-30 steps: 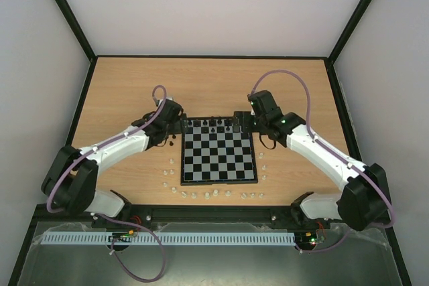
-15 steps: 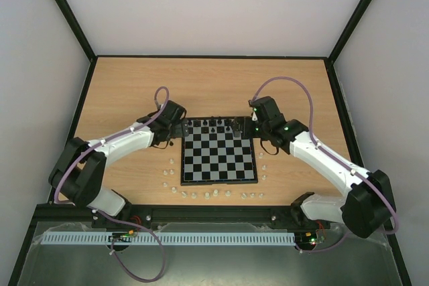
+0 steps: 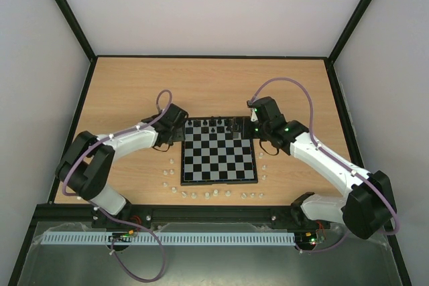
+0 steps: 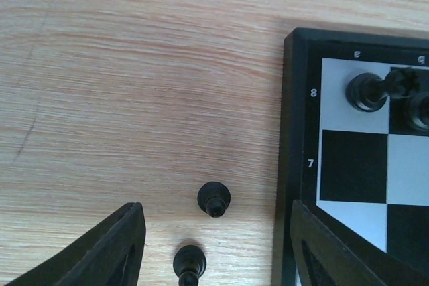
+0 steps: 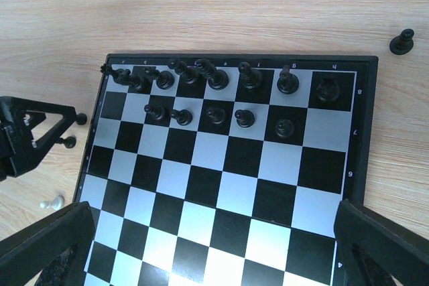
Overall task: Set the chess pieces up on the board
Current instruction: Pick up the chess piece at the center of the board.
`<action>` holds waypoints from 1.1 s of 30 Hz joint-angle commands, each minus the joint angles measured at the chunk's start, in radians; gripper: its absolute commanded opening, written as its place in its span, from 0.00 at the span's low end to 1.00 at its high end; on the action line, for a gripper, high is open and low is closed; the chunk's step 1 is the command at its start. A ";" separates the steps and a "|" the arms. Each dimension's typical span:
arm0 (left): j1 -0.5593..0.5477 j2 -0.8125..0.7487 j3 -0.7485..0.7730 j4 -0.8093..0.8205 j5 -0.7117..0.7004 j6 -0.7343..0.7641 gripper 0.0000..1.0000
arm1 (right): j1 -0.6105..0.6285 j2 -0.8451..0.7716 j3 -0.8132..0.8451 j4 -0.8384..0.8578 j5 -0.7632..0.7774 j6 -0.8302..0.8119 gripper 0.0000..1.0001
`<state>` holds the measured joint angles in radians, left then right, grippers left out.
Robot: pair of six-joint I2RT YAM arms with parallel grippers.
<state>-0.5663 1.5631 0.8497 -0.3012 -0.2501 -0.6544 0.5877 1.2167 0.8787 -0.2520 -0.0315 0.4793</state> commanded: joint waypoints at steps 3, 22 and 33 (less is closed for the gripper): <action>0.007 0.055 0.010 0.018 -0.007 -0.001 0.57 | 0.004 -0.022 -0.015 0.007 -0.014 0.004 0.99; 0.025 0.101 0.029 0.046 0.005 0.007 0.25 | 0.004 0.000 -0.012 0.008 -0.011 0.001 0.99; 0.026 0.105 0.023 0.050 0.007 0.005 0.06 | 0.004 0.007 -0.011 0.010 -0.012 0.000 0.99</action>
<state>-0.5480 1.6550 0.8539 -0.2516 -0.2390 -0.6498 0.5877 1.2194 0.8757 -0.2451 -0.0406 0.4789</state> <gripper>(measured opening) 0.088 0.986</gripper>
